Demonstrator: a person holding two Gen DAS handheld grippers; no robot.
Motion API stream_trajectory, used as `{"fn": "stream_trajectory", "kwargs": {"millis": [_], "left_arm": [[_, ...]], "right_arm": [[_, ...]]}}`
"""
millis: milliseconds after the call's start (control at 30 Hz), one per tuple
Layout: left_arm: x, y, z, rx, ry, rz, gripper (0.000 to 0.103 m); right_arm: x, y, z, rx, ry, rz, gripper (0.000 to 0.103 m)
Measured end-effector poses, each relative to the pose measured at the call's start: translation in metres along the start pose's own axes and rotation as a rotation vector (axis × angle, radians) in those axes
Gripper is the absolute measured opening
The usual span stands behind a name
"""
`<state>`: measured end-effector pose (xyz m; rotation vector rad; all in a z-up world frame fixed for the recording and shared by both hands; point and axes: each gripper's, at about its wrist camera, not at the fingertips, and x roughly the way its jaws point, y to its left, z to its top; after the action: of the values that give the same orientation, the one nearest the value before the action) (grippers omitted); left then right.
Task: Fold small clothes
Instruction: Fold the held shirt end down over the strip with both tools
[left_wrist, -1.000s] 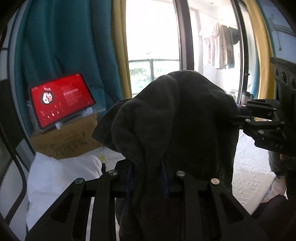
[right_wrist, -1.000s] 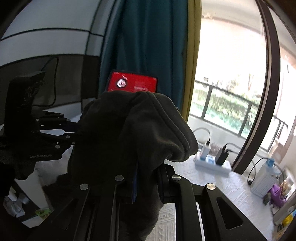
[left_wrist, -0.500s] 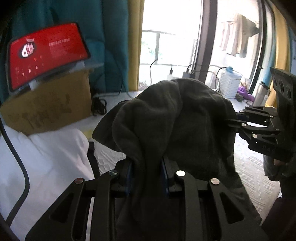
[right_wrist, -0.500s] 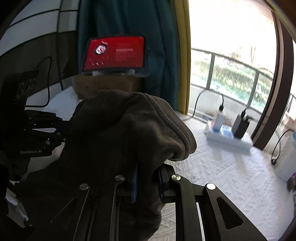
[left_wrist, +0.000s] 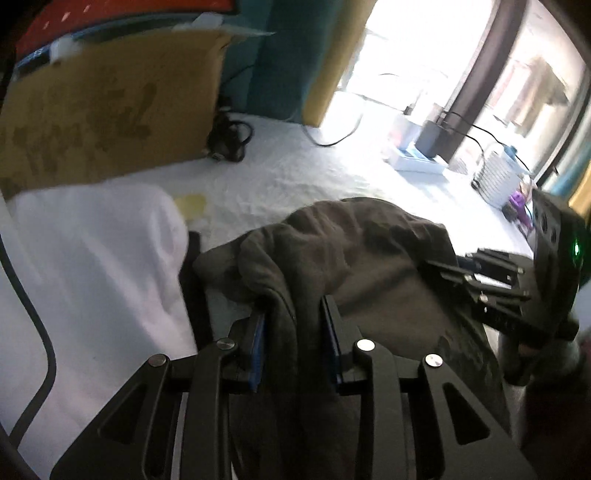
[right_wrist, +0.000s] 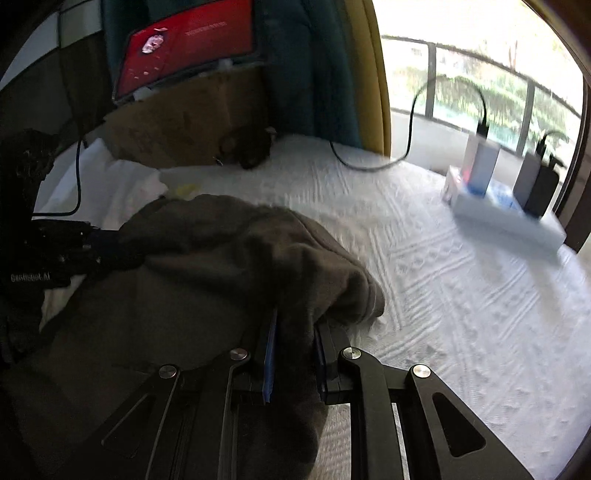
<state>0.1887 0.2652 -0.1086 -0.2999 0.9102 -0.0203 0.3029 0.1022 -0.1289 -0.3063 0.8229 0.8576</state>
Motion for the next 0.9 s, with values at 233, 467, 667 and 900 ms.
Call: {"fn": "stream_trajectory", "kwargs": {"millis": [233,467,667,900], "left_arm": [[0.001,-0.002,0.011,0.014,-0.016,0.084,0.034],[-0.023,-0.008,0.02,0.063,-0.111,0.3,0.034],[-0.047,-0.025,0.013,0.115,-0.106,0.177,0.034],[-0.042,-0.063,-0.016,0.215,-0.003,0.113,0.034]], "right_arm": [[0.001,-0.013,0.003,0.052,-0.003,-0.046,0.06],[-0.005,-0.019,0.003,0.077,-0.001,-0.076,0.061],[-0.024,-0.019,0.001,0.078,-0.024,-0.087,0.061],[-0.046,-0.007,-0.003,0.059,-0.041,-0.085,0.061]]}}
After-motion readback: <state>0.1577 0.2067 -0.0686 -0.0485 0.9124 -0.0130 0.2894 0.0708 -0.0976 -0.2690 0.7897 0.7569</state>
